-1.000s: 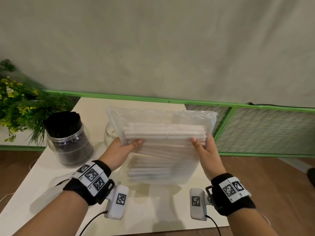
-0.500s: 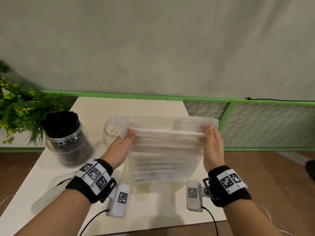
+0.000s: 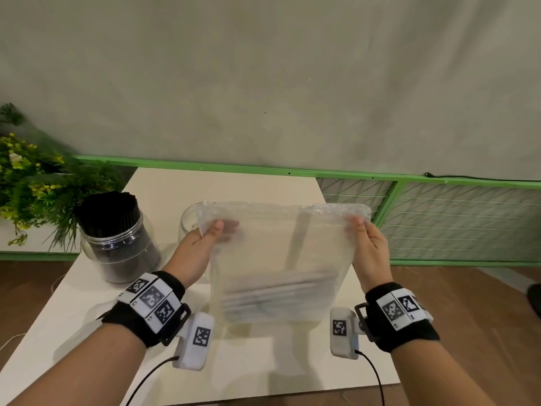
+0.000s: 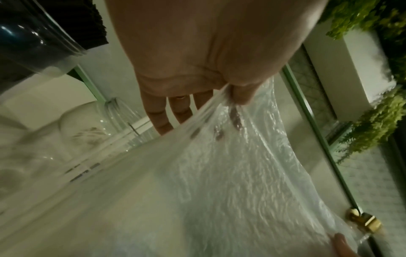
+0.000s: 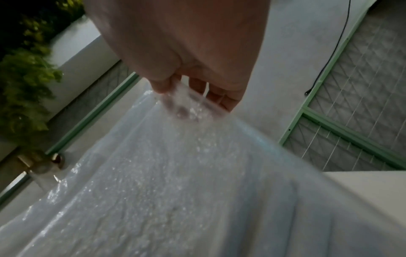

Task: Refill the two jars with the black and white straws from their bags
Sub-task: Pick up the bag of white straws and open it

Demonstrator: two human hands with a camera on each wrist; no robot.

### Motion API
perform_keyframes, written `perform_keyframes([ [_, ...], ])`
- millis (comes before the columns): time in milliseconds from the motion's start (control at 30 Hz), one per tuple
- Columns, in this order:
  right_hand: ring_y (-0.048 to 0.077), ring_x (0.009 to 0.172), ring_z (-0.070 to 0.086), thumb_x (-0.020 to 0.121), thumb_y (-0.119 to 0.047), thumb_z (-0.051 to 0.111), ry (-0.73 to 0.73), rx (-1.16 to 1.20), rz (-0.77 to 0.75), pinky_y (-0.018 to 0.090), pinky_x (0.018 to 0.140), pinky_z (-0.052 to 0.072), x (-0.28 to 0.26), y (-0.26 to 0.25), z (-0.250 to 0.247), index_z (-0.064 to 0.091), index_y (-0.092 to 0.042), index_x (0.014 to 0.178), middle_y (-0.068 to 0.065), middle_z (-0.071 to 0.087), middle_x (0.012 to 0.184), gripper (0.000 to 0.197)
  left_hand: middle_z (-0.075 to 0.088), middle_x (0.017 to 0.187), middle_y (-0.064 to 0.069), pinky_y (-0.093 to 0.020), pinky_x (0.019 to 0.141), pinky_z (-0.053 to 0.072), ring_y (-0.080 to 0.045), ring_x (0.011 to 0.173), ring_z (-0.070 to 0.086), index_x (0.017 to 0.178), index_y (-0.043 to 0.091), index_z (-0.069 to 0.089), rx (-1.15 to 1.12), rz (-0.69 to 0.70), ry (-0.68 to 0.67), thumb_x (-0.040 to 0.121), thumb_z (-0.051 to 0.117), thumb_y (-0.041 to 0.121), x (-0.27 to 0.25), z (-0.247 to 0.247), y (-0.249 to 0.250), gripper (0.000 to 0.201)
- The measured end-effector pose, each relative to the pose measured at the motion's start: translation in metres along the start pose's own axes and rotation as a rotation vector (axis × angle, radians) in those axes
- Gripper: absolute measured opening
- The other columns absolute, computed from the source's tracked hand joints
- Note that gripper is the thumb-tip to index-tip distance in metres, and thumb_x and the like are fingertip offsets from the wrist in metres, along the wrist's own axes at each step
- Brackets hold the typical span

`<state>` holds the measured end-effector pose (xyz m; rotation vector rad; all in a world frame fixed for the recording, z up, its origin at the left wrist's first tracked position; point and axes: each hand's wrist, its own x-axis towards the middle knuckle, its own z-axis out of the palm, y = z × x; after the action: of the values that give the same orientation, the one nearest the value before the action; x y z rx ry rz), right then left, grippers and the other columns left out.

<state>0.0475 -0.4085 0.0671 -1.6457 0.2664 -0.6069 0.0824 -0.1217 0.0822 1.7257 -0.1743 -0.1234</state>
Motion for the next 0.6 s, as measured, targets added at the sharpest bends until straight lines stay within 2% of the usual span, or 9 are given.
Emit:
perform_keyframes([
  [67,0.016,0.091,0.057,0.098,-0.044,0.046,0.013,-0.017,-0.071,0.048,0.090,0.047,0.001,-0.004,-0.002,0.071,-0.025,0.100,0.013,0.065,0.103,0.031,0.072,0.101,0.004,-0.043,0.094,0.049,-0.014,0.096,0.067,0.099,0.027,0.068,-0.024,0.032,0.057,0.100,0.035,0.035,0.002,0.000,0.001,0.034],
  [167,0.017,0.086,0.052,0.095,-0.051,0.045,0.059,0.004,-0.180,0.038,0.078,0.044,0.002,-0.009,-0.005,0.068,-0.028,0.093,0.007,0.057,0.094,0.032,0.072,0.097,0.003,-0.032,0.085,0.050,-0.015,0.096,0.066,0.094,0.024,0.068,-0.078,0.057,0.120,0.099,0.041,0.030,0.003,-0.001,0.003,0.028],
  [267,0.026,0.091,0.056,0.096,-0.039,0.051,0.001,-0.224,-0.074,0.043,0.084,0.045,0.004,0.006,-0.006,0.067,-0.039,0.079,0.003,0.056,0.091,0.024,0.067,0.099,0.012,-0.028,0.086,0.043,-0.014,0.104,0.060,0.089,0.031,0.068,0.059,-0.054,0.120,0.095,0.053,0.029,0.003,-0.004,-0.015,0.016],
  [333,0.021,0.084,0.054,0.096,-0.025,0.054,-0.035,-0.347,-0.044,0.039,0.080,0.042,0.004,0.011,-0.005,0.064,-0.041,0.076,0.000,0.049,0.084,0.027,0.066,0.096,0.014,-0.028,0.089,0.040,-0.015,0.105,0.059,0.085,0.031,0.068,0.093,-0.103,0.129,0.093,0.057,0.027,0.004,-0.005,-0.024,0.014],
  [400,0.011,0.073,0.047,0.096,-0.020,0.055,-0.002,-0.292,-0.079,0.029,0.071,0.038,0.004,0.003,-0.007,0.066,-0.033,0.082,-0.004,0.043,0.081,0.022,0.066,0.095,0.015,-0.027,0.084,0.040,-0.004,0.095,0.058,0.087,0.030,0.069,0.097,-0.069,0.145,0.093,0.057,0.028,0.006,-0.007,-0.019,0.013],
  [467,0.007,0.072,0.043,0.095,-0.019,0.055,0.075,-0.202,-0.131,0.024,0.069,0.037,0.003,-0.005,-0.010,0.068,-0.023,0.089,-0.005,0.041,0.082,0.015,0.067,0.093,0.015,-0.025,0.073,0.043,0.008,0.077,0.056,0.090,0.029,0.071,0.064,0.002,0.161,0.092,0.058,0.028,0.007,-0.010,-0.009,0.013],
  [533,0.006,0.074,0.044,0.095,-0.020,0.056,0.121,-0.210,-0.159,0.022,0.070,0.039,0.003,-0.003,-0.013,0.068,-0.020,0.092,-0.005,0.043,0.084,0.012,0.068,0.091,0.012,-0.023,0.067,0.045,0.004,0.073,0.056,0.092,0.029,0.071,0.082,0.021,0.160,0.091,0.060,0.029,0.009,-0.012,-0.008,0.011],
  [600,0.012,0.078,0.048,0.095,-0.019,0.056,0.077,-0.321,-0.115,0.027,0.073,0.040,0.004,0.005,-0.012,0.065,-0.022,0.090,0.001,0.048,0.089,0.012,0.068,0.091,0.010,-0.026,0.075,0.046,-0.005,0.084,0.060,0.089,0.030,0.070,0.182,-0.056,0.130,0.089,0.063,0.030,0.011,-0.014,-0.019,0.007],
])
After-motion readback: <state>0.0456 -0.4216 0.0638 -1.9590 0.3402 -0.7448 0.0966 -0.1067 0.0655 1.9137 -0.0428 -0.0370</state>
